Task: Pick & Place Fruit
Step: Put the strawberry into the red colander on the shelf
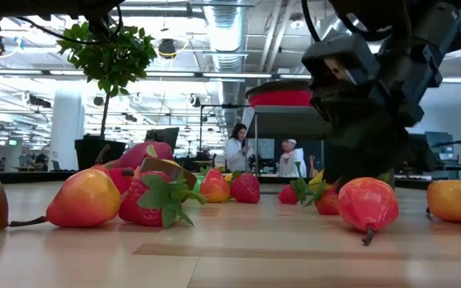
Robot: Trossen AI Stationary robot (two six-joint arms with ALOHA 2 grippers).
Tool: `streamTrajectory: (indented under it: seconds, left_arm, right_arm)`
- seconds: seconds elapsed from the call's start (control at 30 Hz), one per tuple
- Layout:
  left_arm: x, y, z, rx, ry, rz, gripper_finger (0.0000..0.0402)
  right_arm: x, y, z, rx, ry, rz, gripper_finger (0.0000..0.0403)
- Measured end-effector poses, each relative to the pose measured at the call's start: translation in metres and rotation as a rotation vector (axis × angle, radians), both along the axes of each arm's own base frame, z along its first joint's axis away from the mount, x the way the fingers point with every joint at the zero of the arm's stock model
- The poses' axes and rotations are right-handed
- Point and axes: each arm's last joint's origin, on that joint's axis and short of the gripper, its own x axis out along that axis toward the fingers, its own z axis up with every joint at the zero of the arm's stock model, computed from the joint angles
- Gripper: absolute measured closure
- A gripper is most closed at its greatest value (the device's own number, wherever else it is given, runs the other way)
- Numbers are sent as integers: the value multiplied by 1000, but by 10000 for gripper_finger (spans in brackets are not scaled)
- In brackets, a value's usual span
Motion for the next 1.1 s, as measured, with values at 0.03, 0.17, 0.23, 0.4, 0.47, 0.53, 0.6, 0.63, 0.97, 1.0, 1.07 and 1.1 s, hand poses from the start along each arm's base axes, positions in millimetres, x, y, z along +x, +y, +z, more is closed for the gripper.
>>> streamTrajectory:
  seconds: [0.03, 0.17, 0.23, 0.4, 0.47, 0.53, 0.6, 0.63, 0.97, 1.0, 1.07, 1.1]
  left_arm:
    - [0, 0, 0, 0, 0, 0, 399]
    - [0, 0, 0, 0, 0, 0, 399]
    - [0, 0, 0, 0, 0, 0, 399]
    - [0, 0, 0, 0, 0, 0, 399]
    - [0, 0, 0, 0, 0, 0, 399]
    - [0, 0, 0, 0, 0, 0, 399]
    - [0, 0, 0, 0, 0, 0, 399]
    - [0, 0, 0, 0, 0, 0, 399]
    - [0, 0, 0, 0, 1, 0, 399]
    - [0, 0, 0, 0, 1, 0, 399]
    - [0, 0, 0, 0, 1, 0, 399]
    - [0, 0, 0, 0, 1, 0, 399]
  right_arm:
    - [0, -1, 0, -1, 0, -3, 290]
    - [1, -4, 0, -2, 2, -10, 290]
    - [2, -6, 0, -6, 1, -12, 290]
    - [6, -10, 1, -8, -22, -13, 290]
    - [6, -12, 1, -13, -22, -10, 290]
    - [6, -12, 1, -17, -25, -6, 290]
    - [6, -12, 1, -17, -25, -5, 290]
    - [6, -12, 1, -17, -26, -3, 290]
    - [7, -12, 1, -25, -32, 9, 290]
    - [8, -13, 1, -28, -32, 10, 290]
    - [8, -14, 1, -29, -31, 9, 290]
    - [8, -14, 1, -29, -31, 9, 290]
